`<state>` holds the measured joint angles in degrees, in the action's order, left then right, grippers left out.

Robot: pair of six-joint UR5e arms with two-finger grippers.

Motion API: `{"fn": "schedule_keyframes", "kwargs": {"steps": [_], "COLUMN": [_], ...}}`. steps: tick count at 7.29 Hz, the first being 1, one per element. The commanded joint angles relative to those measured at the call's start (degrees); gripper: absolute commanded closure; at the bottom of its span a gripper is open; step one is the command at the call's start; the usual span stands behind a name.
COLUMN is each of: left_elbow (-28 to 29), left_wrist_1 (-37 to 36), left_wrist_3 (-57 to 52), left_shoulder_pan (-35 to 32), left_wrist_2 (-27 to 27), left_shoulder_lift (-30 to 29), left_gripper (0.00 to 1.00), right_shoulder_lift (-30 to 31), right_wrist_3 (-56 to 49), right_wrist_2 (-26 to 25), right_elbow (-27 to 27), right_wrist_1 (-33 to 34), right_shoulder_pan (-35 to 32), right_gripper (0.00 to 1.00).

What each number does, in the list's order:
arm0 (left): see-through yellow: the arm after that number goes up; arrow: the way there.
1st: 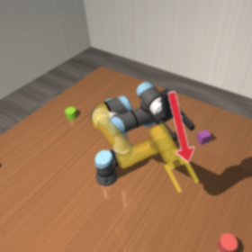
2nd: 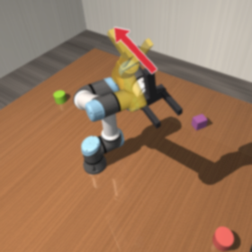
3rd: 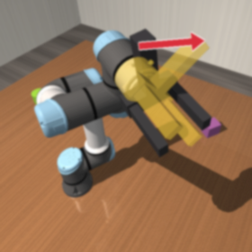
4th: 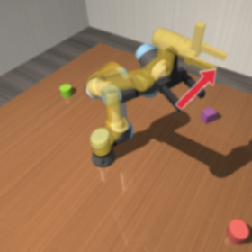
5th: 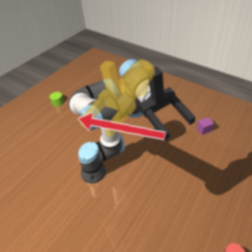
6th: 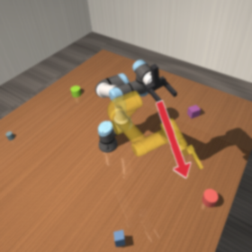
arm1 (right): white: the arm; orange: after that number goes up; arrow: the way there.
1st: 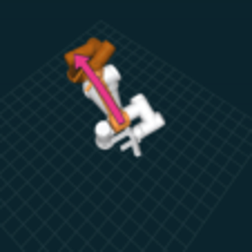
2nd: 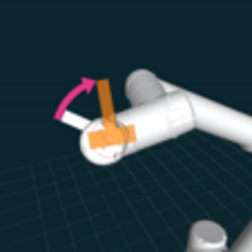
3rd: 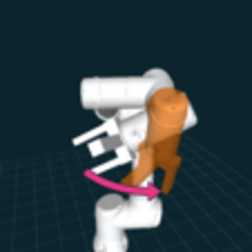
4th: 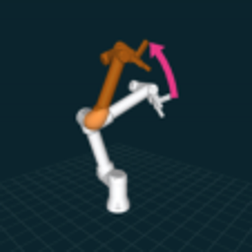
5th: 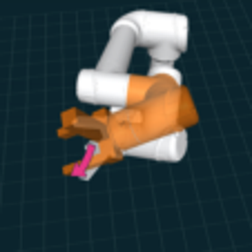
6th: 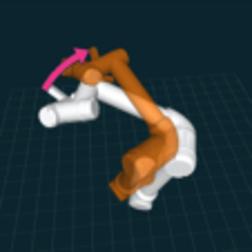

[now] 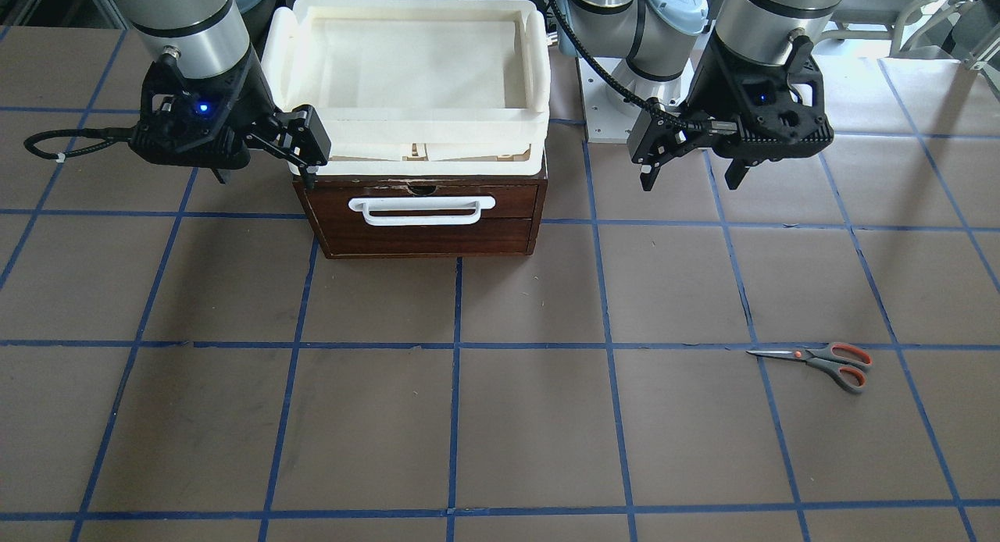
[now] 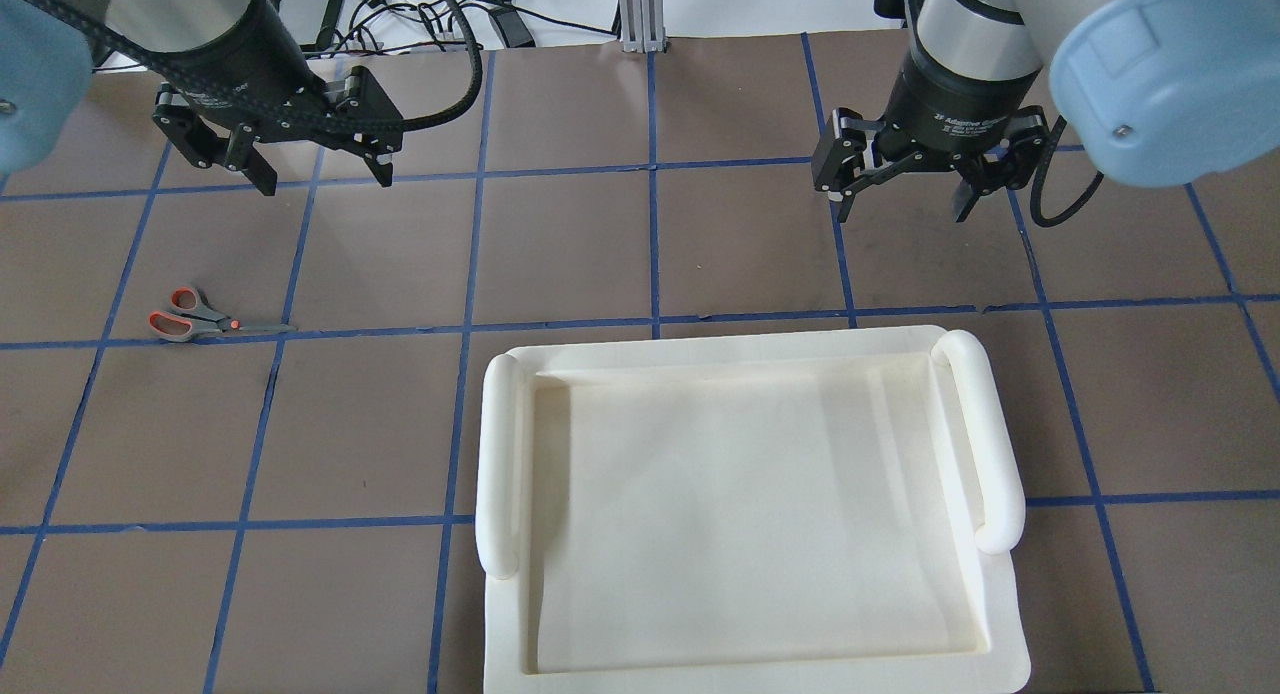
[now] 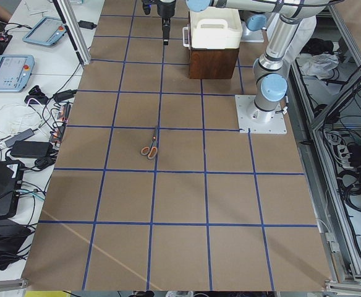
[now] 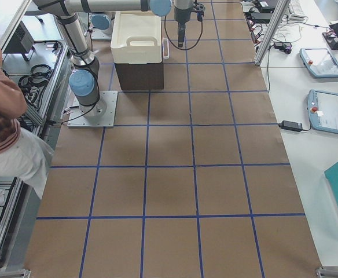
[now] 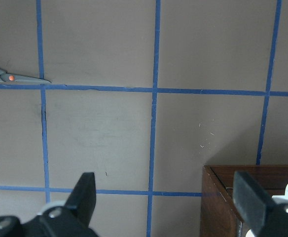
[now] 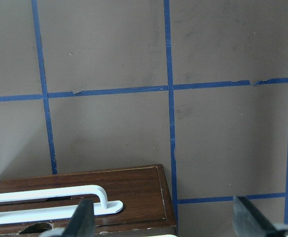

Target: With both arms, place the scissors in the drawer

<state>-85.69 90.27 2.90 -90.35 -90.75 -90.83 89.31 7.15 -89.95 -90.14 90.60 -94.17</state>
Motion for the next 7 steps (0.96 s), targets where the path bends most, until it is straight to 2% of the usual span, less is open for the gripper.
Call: {"fn": "schedule_keyframes", "kwargs": {"steps": [1, 3, 4, 5, 6, 7], "left_elbow": [0.00, -0.18, -0.27, -0.88, -1.84, -2.46], "left_wrist_1": [0.08, 0.08, 0.00, -0.18, -2.44, -2.81], "left_wrist_3": [0.00, 0.00, -4.70, -14.14, -17.89, -22.98], "left_shoulder_pan": [0.00, 0.00, 0.52, 0.79, 1.75, 3.50], "left_wrist_2": [0.05, 0.05, -0.04, -0.22, -0.65, -0.92], "left_shoulder_lift": [0.04, 0.21, 0.30, 0.74, 0.83, 1.09], "left_gripper": [0.00, 0.00, 0.00, 0.00, 0.00, 0.00], "right_shoulder_lift": [-0.01, -0.28, -1.23, -2.81, -5.52, -7.38], "right_wrist_3": [-0.21, -0.91, -1.78, -9.71, -17.18, -26.39], "right_wrist_2": [0.12, 0.82, 1.35, 1.70, 2.06, 4.84], "right_elbow": [-0.03, -0.21, -0.21, -0.12, 0.40, 0.58], "right_wrist_1": [-0.08, 0.27, 0.36, -0.07, 0.10, 0.36], "right_shoulder_pan": [0.04, -0.05, -0.49, -2.67, -5.82, -8.11], "right_gripper": [0.00, 0.00, 0.00, 0.00, 0.00, 0.00]}}
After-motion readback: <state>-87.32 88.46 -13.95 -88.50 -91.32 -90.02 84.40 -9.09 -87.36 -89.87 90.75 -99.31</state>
